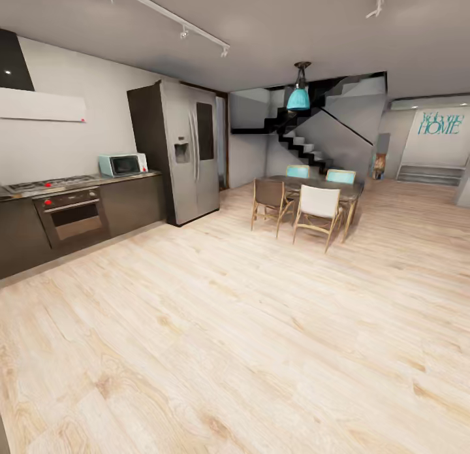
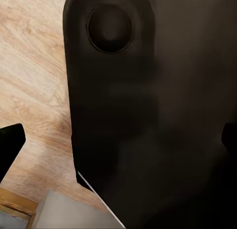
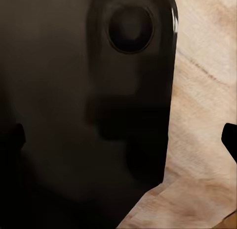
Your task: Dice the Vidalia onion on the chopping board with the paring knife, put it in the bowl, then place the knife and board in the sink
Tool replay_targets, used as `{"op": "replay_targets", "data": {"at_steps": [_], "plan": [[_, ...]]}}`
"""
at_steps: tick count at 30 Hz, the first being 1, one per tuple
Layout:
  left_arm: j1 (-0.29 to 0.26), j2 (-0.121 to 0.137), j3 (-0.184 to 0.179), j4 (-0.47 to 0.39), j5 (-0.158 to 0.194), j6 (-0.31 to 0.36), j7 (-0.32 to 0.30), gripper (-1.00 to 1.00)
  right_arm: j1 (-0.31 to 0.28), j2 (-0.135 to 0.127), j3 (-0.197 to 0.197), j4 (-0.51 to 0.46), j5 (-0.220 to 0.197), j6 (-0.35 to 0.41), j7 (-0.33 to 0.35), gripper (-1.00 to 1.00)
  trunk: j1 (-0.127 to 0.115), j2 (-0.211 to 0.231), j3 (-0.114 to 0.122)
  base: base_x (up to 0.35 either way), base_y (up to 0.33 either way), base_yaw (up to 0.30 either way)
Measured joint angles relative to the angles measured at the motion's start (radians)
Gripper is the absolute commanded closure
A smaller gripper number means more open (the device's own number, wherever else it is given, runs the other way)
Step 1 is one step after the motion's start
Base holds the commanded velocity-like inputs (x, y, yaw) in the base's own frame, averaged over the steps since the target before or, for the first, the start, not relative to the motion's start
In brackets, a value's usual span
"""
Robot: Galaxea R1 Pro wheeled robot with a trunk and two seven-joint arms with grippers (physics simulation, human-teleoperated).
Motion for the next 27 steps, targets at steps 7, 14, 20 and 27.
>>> {"op": "replay_targets", "data": {"at_steps": [7,14,20,27], "plan": [[0.005,0.018,0.002,-0.014,-0.001,-0.005,0.000,-1.00,0.004,0.036,0.004,-0.019,0.001,-0.001,-0.002,-1.00,0.000,0.000,0.000,0.000,0.000,0.000],[0.005,0.023,0.002,-0.036,0.001,-0.004,0.000,-1.00,0.004,0.064,0.001,-0.022,0.003,-0.003,-0.002,-1.00,0.000,0.000,0.000,0.000,0.000,0.000],[0.005,0.023,0.003,-0.054,0.001,-0.005,0.000,-1.00,0.004,0.049,0.001,-0.043,0.004,-0.020,-0.003,-1.00,0.000,0.000,0.000,0.000,0.000,0.000],[0.005,0.027,0.003,-0.093,0.002,-0.004,0.001,-1.00,0.004,0.037,0.000,-0.082,0.004,-0.059,-0.003,-1.00,0.000,0.000,0.000,0.000,0.000,0.000]]}}
